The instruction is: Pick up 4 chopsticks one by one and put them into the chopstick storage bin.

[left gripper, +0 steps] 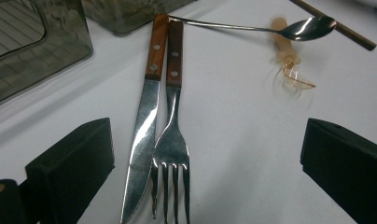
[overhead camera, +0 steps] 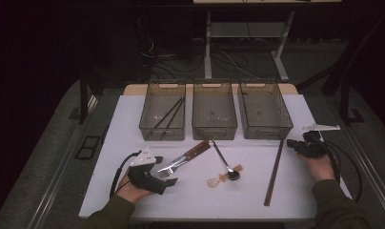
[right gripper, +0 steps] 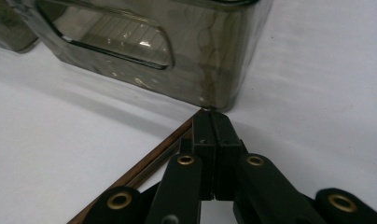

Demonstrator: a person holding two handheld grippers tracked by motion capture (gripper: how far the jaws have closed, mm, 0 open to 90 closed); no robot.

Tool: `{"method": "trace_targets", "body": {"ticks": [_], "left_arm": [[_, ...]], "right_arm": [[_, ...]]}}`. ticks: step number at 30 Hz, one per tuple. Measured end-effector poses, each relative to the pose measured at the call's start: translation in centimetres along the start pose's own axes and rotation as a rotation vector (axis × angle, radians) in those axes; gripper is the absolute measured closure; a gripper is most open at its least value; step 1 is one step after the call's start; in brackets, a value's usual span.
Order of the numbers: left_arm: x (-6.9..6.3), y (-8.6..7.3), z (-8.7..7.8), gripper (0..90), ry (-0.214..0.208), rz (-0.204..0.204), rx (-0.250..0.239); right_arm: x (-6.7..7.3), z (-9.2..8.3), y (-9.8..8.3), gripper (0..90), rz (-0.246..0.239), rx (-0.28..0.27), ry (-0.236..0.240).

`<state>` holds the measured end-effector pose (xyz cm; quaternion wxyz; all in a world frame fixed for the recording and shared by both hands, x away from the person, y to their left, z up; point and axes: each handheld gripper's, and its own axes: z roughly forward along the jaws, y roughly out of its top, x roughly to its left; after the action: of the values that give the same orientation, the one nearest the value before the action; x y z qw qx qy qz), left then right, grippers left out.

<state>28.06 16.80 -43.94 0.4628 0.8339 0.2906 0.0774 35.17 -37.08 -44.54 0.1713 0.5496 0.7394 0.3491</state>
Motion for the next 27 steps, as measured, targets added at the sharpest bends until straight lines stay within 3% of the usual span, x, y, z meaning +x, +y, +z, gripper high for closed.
{"method": "trace_targets", "body": {"ticks": [9, 20, 27], "left_arm": [[0.0, 0.0, 0.1, 1.3, 0.000, 0.001, 0.012], [0.0, -0.1, 0.3, 1.3, -0.003, 0.002, 0.024], [0.0, -0.1, 0.3, 1.3, -0.001, -0.003, 0.026]], "right_arm": [[-0.2, 1.3, 0.1, 89.5, -0.007, 0.029, -0.008], [0.0, 1.5, 0.2, 89.5, -0.014, 0.029, 0.004], [0.6, 1.9, 0.5, 89.5, -0.046, 0.028, 0.009]]}}
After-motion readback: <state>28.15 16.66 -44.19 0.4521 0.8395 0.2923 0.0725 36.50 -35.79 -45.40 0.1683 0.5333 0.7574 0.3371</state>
